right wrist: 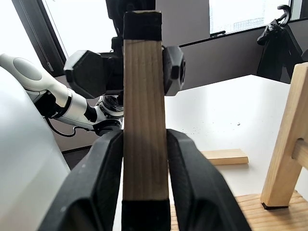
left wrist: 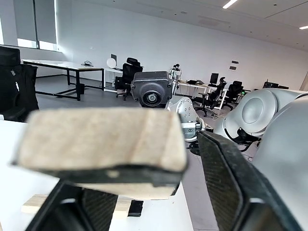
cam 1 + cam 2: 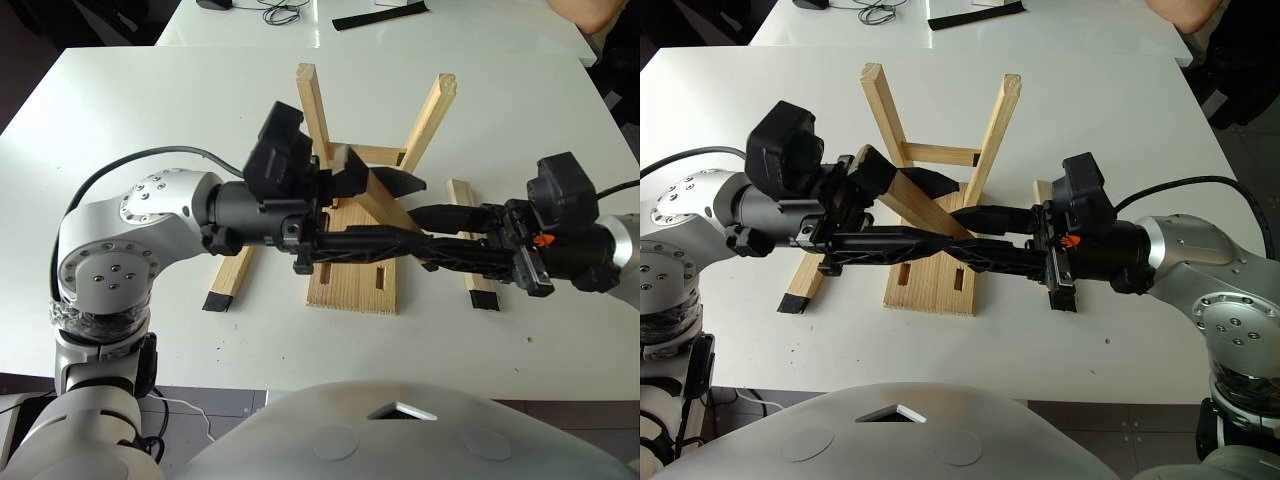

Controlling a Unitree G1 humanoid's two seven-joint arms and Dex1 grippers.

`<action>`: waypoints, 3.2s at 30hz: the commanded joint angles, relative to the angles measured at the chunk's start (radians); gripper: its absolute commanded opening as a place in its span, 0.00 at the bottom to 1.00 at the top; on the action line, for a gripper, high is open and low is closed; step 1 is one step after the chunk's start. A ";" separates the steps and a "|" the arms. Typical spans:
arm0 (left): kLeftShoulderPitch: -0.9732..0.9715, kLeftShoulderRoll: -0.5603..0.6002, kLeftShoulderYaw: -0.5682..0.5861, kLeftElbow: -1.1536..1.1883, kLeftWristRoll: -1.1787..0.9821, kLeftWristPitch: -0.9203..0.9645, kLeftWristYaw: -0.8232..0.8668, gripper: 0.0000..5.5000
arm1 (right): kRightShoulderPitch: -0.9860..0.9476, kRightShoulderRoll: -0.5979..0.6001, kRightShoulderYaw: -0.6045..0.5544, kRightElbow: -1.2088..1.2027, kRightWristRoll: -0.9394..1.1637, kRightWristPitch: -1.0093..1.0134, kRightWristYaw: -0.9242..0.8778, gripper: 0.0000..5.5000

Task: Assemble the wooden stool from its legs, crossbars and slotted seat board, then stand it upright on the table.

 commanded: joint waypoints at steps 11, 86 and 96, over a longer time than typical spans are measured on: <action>0.002 0.031 -0.015 0.022 0.056 0.022 -0.043 0.24 | -0.016 -0.026 -0.008 0.021 -0.033 0.003 0.004 0.24; -0.083 0.373 -0.459 1.330 0.757 -1.466 -0.951 0.24 | 0.519 0.218 0.078 -0.127 -0.676 -0.217 -0.259 0.46; -0.087 0.370 -0.440 1.261 0.715 -1.451 -0.951 0.24 | 0.533 0.227 0.093 -0.135 -0.697 -0.227 -0.265 0.46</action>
